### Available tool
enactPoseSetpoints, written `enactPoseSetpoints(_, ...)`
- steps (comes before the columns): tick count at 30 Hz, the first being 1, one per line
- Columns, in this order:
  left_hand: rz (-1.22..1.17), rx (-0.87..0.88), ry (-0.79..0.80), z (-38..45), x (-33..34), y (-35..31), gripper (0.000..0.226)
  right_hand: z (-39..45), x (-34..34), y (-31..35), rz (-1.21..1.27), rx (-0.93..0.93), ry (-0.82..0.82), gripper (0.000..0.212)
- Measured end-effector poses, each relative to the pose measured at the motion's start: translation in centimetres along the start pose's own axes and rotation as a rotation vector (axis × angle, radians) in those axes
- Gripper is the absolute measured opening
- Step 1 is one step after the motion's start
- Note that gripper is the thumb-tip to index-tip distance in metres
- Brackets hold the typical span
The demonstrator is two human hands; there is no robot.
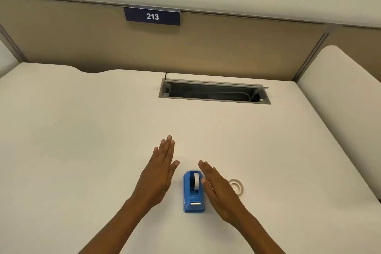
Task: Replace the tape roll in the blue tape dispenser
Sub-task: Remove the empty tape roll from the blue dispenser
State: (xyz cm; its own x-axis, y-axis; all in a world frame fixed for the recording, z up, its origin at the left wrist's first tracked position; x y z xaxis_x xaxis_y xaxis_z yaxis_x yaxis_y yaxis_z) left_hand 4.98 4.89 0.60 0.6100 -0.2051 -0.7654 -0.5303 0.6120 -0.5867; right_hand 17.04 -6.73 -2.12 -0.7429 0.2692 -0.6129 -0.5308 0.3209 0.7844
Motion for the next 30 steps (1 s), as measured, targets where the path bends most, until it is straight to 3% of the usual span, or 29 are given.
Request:
enactPoseSetpoints(4, -0.183, -0.182, 0.117, -1.2, 1.3, 0.3, 0.052, -0.2, 0.0, -0.4, 0.103, 0.073, -0.043, 0.045)
enactPoseSetpoints(10, -0.420, -0.267, 0.238, -3.1, 2.5, -0.4, 0.061, -0.1, 0.2, -0.4, 0.151, 0.021, -0.064, 0.044)
enactPoseSetpoints(13, -0.393, -0.242, 0.272, -3.5, 2.7, -0.6, 0.085, 0.2, -0.1, -0.1, 0.152, -0.012, -0.089, 0.046)
enactPoseSetpoints(17, -0.367, -0.220, 0.350, -4.1, 3.3, -0.8, 0.097, 0.3, -0.2, -0.3, 0.145, -0.048, -0.114, 0.053)
enactPoseSetpoints(30, -0.328, -0.236, 0.320, -4.6, 3.9, -0.1, 0.092, 1.0, -0.4, -0.3, 0.164, -0.059, -0.168, 0.051)
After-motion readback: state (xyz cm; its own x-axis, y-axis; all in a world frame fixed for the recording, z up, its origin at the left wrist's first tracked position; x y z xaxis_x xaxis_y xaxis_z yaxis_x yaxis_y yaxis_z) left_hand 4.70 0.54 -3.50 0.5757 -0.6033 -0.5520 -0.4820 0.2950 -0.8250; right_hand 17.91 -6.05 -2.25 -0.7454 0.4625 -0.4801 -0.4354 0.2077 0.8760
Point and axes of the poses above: each hand's wrist, its own z-axis towards the middle knuckle, its own x-axis out of the palm, y = z × x, the point moved 7 cm from there along z, towards the middle knuckle, and after that the axes turned 13 degrees about -y, right-handed, at the moved point
